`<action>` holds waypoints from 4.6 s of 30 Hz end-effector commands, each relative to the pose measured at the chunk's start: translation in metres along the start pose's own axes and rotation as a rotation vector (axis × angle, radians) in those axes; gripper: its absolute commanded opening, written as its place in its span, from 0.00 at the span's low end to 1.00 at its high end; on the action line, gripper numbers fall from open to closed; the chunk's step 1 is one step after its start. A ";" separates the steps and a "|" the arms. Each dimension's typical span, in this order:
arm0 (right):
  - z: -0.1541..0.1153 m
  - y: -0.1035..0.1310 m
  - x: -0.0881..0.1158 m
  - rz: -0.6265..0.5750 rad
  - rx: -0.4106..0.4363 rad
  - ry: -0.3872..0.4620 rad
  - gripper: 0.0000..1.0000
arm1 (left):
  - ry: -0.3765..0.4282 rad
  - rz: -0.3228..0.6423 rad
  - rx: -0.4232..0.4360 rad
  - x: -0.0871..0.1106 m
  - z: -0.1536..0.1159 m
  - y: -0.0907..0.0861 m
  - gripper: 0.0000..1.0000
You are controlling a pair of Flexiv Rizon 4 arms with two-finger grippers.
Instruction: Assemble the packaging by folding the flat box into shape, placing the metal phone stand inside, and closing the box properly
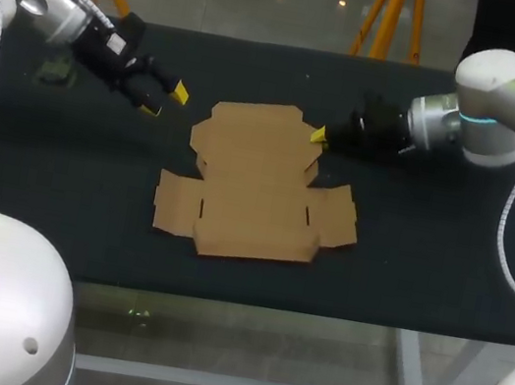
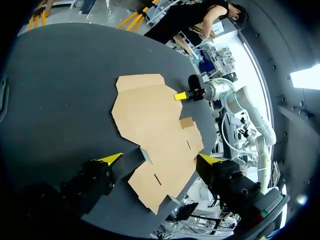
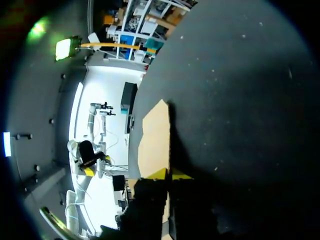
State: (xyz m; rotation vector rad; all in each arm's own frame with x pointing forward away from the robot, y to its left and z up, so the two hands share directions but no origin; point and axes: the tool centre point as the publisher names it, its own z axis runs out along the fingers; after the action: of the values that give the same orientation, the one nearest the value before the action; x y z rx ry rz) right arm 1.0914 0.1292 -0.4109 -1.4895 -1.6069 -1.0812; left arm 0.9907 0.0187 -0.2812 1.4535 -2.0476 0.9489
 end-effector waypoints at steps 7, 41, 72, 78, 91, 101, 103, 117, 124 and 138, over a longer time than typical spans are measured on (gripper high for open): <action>-0.014 -0.011 0.011 -0.087 -0.118 0.026 0.00 | 0.041 0.025 -0.026 0.001 0.002 -0.002 1.00; -0.031 -0.013 0.028 -0.166 -0.176 0.043 0.00 | 0.134 0.140 -0.012 -0.001 0.002 -0.011 1.00; -0.051 -0.003 0.062 -0.343 -0.274 0.200 0.00 | -0.013 0.509 0.297 -0.030 0.021 -0.062 1.00; -0.051 -0.001 0.069 -0.376 -0.291 0.230 0.00 | -0.008 0.533 0.328 -0.031 0.024 -0.068 1.00; -0.050 0.007 0.075 -0.433 -0.319 0.269 0.00 | 0.043 0.588 0.313 -0.026 0.027 -0.072 1.00; -0.052 0.009 0.079 -0.459 -0.324 0.312 0.00 | 0.100 0.691 0.285 -0.024 0.043 -0.095 1.00; -0.052 0.010 0.080 -0.461 -0.323 0.314 0.00 | 0.116 0.703 0.293 -0.025 0.044 -0.097 1.00; -0.048 0.016 0.086 -0.489 -0.321 0.342 0.00 | 0.287 0.766 0.270 -0.018 0.057 -0.106 0.80; -0.047 0.017 0.089 -0.508 -0.329 0.359 0.00 | 0.345 0.786 0.266 -0.012 0.066 -0.104 0.60; -0.044 0.021 0.093 -0.529 -0.340 0.386 0.00 | 0.436 0.831 0.241 0.010 0.088 -0.110 0.41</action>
State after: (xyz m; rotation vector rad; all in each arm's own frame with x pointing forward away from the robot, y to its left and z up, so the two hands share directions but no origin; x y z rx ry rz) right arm 1.0962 0.1295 -0.3023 -0.9988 -1.6382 -1.8786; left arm 1.0872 -0.0749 -0.2987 0.4519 -2.3090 1.7042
